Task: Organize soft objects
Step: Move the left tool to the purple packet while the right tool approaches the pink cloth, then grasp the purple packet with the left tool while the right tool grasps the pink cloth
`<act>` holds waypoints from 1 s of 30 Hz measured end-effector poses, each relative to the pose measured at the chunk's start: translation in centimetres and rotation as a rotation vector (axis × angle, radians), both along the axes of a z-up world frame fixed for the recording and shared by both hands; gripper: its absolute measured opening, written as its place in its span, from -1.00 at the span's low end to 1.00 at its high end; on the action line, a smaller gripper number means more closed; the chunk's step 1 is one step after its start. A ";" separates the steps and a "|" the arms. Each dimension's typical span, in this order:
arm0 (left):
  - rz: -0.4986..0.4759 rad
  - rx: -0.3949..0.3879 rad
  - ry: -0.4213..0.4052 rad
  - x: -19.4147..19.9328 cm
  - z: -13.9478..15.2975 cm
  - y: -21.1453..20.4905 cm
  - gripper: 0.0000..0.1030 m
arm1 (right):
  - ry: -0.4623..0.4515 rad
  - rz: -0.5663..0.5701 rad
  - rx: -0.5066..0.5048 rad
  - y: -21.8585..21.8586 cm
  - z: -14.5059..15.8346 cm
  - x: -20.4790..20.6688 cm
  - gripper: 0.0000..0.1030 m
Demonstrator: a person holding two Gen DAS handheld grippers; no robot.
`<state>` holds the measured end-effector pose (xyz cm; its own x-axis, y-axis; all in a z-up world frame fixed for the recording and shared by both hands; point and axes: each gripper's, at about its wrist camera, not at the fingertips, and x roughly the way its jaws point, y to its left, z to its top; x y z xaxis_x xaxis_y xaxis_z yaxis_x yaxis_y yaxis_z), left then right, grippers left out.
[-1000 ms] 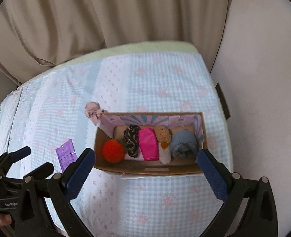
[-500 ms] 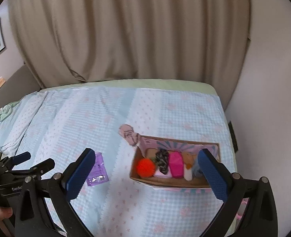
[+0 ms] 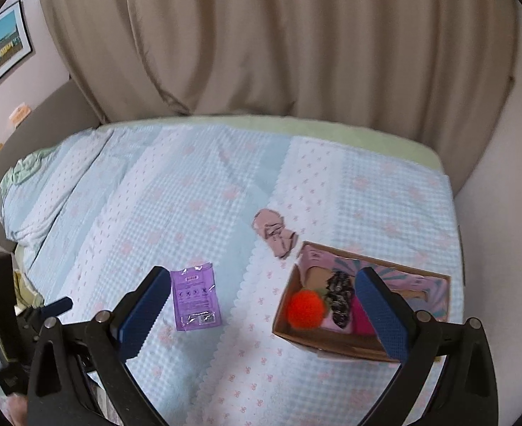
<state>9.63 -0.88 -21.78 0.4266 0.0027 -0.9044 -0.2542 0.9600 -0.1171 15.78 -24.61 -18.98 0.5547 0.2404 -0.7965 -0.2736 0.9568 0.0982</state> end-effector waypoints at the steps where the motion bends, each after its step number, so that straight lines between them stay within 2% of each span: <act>1: 0.012 -0.012 0.008 0.3 -1.0 0.3 0.99 | 0.013 0.010 -0.017 0.5 -0.8 1.1 1.00; 9: 0.072 -0.066 0.094 3.1 -9.1 0.9 0.99 | 0.086 0.091 -0.100 3.4 -6.1 7.9 1.00; 14: 0.120 -0.106 0.153 5.1 -15.0 0.7 0.99 | 0.134 0.184 -0.160 5.1 -10.8 12.8 1.00; 19: 0.186 -0.163 0.196 6.9 -20.2 0.6 0.99 | 0.238 0.260 -0.209 6.8 -16.7 17.1 1.00; 22: 0.214 -0.153 0.217 8.0 -22.9 0.4 0.99 | 0.270 0.304 -0.258 7.8 -19.9 19.1 1.00; 28: 0.203 -0.045 0.235 10.2 -26.3 0.0 0.99 | 0.322 0.392 -0.372 9.3 -25.0 21.7 1.00; 30: 0.205 -0.031 0.240 10.6 -27.0 -0.1 0.99 | 0.330 0.428 -0.403 9.7 -26.3 22.5 1.00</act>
